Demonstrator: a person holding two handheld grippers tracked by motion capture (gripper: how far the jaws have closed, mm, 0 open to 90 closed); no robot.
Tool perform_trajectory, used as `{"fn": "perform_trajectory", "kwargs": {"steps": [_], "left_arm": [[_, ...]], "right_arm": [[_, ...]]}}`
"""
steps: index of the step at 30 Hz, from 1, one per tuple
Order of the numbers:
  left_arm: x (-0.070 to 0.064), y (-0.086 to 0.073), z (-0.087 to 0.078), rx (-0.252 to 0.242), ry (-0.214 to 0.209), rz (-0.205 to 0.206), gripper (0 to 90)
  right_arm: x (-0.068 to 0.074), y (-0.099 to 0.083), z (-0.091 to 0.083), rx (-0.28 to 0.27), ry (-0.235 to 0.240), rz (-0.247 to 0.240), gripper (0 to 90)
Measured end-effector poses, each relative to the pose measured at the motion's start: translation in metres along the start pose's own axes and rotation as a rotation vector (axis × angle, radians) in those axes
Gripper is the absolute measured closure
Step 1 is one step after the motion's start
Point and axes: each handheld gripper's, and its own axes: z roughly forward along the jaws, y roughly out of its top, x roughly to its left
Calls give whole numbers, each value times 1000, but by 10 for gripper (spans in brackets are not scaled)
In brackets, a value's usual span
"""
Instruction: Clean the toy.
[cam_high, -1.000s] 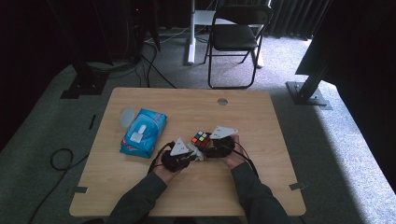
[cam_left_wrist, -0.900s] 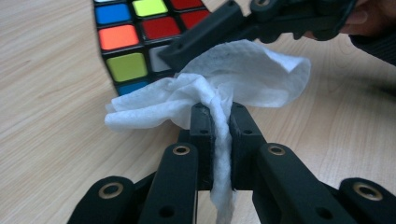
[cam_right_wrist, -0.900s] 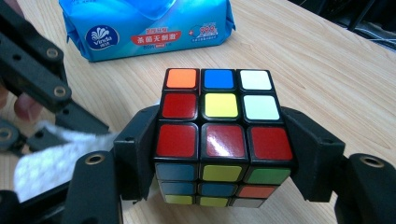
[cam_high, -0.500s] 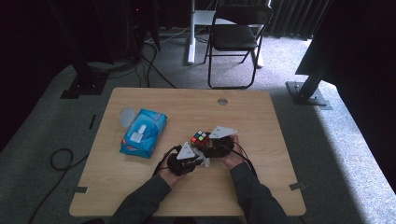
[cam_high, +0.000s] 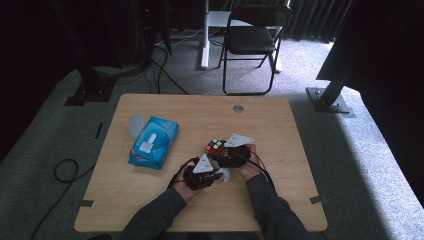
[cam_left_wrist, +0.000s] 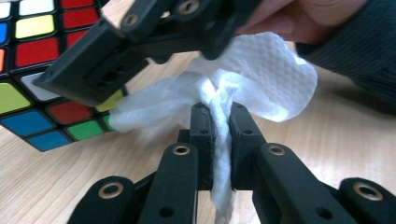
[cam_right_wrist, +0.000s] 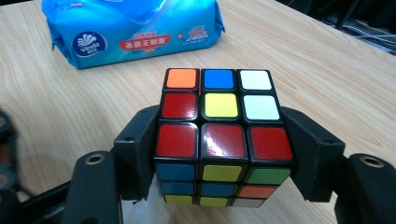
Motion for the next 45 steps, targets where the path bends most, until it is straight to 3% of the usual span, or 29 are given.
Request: {"fn": "perform_trajectory", "kwargs": {"steps": [7, 14, 25, 37, 45], "left_arm": [[-8, 3, 1, 3, -26, 51, 823], [1, 0, 0, 21, 46, 18, 823], [3, 2, 2, 9, 76, 15, 824], [5, 4, -1, -47, 122, -6, 824], [6, -4, 7, -4, 144, -14, 824]], "right_arm": [[-4, -1, -1, 5, -14, 13, 342], [-2, -1, -1, 1, -4, 8, 342], [3, 1, 0, -5, 17, 9, 342], [6, 0, 1, -16, 38, 12, 342], [7, 2, 0, -25, 37, 12, 342]]}}
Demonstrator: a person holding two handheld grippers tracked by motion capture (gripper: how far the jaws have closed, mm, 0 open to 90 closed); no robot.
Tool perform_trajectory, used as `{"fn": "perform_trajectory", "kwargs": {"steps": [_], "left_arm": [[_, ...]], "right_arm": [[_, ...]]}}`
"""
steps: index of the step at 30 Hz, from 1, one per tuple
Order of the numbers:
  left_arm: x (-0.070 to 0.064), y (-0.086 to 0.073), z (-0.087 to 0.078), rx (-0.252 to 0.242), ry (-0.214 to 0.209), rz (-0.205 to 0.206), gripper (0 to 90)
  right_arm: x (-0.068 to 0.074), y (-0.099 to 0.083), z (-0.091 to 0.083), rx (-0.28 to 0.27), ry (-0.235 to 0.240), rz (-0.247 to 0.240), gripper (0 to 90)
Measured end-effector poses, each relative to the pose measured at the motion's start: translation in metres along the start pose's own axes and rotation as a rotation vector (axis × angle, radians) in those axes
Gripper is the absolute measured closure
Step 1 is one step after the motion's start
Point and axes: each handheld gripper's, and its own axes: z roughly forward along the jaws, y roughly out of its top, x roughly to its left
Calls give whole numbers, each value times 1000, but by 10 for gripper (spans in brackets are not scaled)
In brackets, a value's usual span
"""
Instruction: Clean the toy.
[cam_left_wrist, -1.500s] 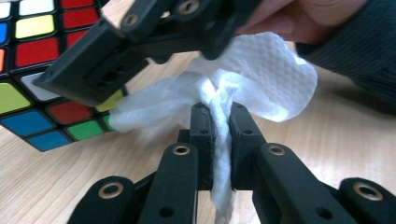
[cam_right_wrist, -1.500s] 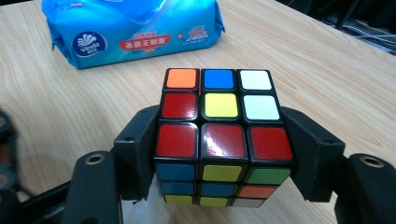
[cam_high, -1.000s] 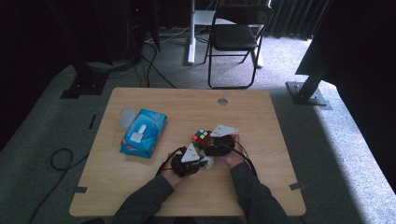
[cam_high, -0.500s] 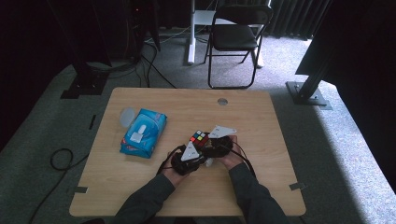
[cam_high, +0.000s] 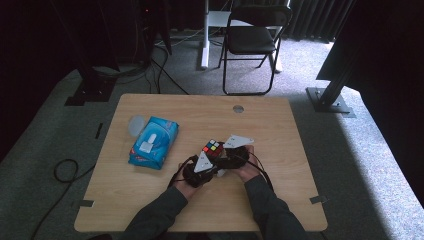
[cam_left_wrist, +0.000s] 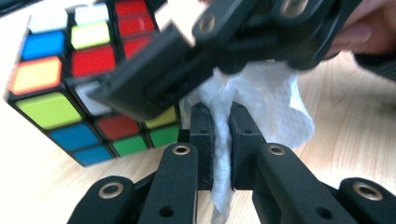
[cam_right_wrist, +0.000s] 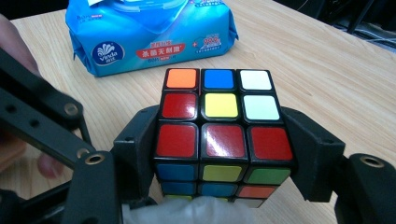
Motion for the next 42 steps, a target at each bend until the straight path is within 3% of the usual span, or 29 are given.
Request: {"fn": "perform_trajectory", "kwargs": {"steps": [11, 20, 38, 42], "left_arm": [[1, 4, -4, -34, 30, -11, 825], [-2, 5, -5, -47, 28, 5, 824], [2, -5, 5, 42, 29, -12, 824], [1, -3, 2, 33, 20, -9, 824]], "right_arm": [[1, -1, 2, 3, 6, -2, 342], [1, -1, 1, 2, 5, 5, 342], [-6, 1, -4, -15, -12, 14, 342], [-10, 1, -7, -18, -29, 26, 342]]}}
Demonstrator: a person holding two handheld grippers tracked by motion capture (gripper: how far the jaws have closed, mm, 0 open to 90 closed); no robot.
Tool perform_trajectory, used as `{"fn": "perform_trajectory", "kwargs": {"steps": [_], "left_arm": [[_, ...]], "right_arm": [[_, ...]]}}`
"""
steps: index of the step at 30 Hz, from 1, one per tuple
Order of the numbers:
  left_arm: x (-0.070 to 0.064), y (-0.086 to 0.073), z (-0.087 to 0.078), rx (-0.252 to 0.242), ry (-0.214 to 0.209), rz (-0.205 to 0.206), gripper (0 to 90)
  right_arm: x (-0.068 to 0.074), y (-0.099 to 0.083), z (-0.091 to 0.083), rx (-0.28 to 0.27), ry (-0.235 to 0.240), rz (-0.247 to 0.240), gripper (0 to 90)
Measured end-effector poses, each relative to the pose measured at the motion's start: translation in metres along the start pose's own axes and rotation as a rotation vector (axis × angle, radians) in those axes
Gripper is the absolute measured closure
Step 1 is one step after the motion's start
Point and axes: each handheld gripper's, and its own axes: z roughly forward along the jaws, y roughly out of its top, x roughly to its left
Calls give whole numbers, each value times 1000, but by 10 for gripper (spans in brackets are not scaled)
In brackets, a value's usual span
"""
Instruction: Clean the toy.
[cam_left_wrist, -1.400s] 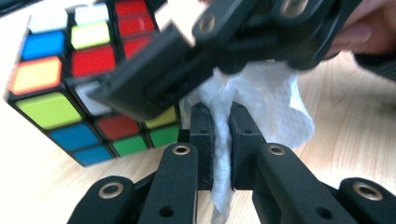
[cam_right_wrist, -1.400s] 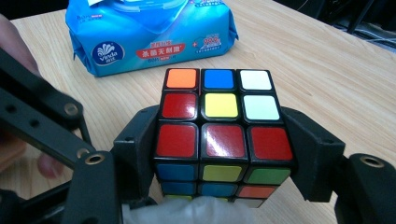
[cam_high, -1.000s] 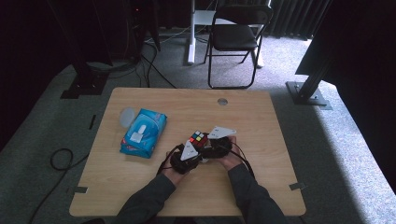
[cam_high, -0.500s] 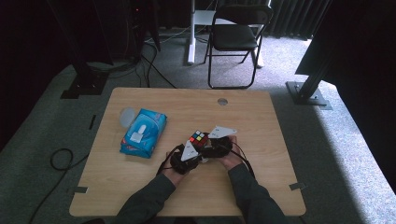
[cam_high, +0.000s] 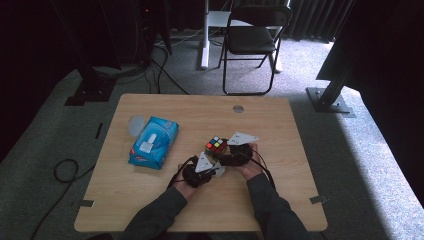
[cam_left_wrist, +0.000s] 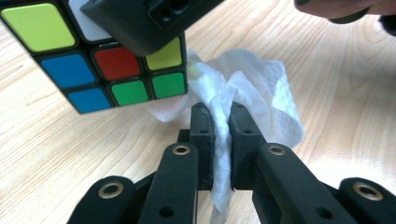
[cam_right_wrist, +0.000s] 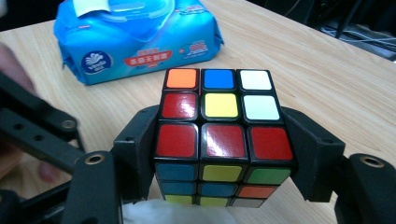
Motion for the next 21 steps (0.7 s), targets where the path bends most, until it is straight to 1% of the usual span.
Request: {"fn": "perform_trajectory", "kwargs": {"steps": [2, 6, 10, 13, 17, 21], "left_arm": [[-1, 1, -2, -8, -7, 0, 824], [-5, 2, -5, -4, -11, 23, 824], [-5, 0, -7, -4, -15, 23, 824], [-4, -3, -9, 3, -14, 21, 824], [0, -9, -14, 1, -3, 5, 824], [4, -14, -18, 4, 8, -6, 824]], "right_arm": [[-2, -1, -1, 1, -10, 3, 342], [-7, -2, -3, 1, -28, 13, 342], [-10, -4, -5, 5, -46, 14, 342], [-12, -5, -7, 7, -56, 17, 342], [-13, -6, -8, 12, -63, 15, 342], [-14, -9, -8, 20, -62, 17, 342]]}}
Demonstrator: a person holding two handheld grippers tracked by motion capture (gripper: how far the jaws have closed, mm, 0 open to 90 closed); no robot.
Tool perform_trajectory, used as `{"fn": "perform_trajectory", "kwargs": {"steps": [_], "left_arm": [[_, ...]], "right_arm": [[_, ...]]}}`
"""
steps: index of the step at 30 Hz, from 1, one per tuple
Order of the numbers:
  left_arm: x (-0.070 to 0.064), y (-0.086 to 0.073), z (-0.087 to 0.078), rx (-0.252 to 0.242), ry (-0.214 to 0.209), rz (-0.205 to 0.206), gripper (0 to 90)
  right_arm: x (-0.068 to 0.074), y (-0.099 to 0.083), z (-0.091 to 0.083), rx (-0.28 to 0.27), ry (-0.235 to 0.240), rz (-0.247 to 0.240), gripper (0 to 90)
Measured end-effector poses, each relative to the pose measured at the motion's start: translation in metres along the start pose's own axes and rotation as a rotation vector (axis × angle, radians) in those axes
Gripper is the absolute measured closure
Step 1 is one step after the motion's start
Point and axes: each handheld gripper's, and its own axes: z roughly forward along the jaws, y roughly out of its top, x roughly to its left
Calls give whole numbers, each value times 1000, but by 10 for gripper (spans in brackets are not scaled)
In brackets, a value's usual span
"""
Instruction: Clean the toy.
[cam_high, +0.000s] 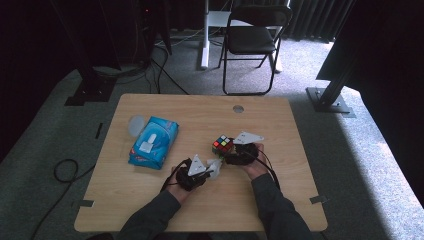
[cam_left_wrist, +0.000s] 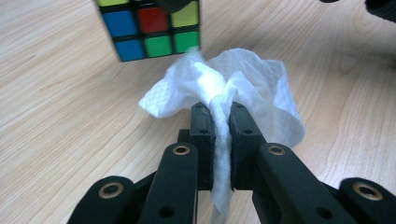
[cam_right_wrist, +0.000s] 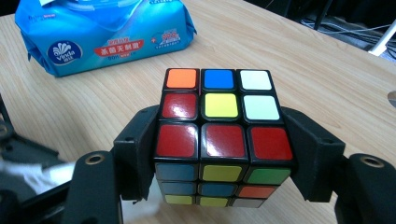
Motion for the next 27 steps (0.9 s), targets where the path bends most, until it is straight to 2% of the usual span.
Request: {"fn": "perform_trajectory", "kwargs": {"steps": [18, 27], "left_arm": [[22, -15, -19, 6, 64, -56, 823], [33, -26, -20, 37, 98, -77, 822]], "right_arm": [[-3, -15, -1, 58, -25, 12, 341], [-3, -24, 3, 83, -32, 26, 342]]}}
